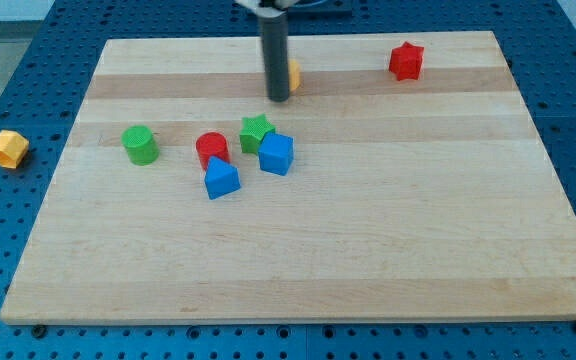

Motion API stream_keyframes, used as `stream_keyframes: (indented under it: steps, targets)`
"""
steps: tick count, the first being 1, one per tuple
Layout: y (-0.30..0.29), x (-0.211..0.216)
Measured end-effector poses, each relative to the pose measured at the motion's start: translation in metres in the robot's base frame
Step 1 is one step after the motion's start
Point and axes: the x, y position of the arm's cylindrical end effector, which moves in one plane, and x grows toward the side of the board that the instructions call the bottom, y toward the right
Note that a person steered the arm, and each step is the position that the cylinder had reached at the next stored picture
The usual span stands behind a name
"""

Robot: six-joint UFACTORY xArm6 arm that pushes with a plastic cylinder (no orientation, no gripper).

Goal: Slightly move the yellow heart downwards

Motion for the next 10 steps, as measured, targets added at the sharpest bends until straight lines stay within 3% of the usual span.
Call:
stream_keyframes:
  steps: [1, 2, 3, 4, 5, 6, 7, 8, 10]
  targets:
    - [0.011, -0.007]
    - [-0.021, -0.012]
    - [0.008, -0.033]
    - [0.048, -0.033]
    - [0.028, -0.01]
    - [-0.008, -0.031]
    - [-0.032, -0.09]
    - [0.03, -0.11]
    - [0.051, -0.072]
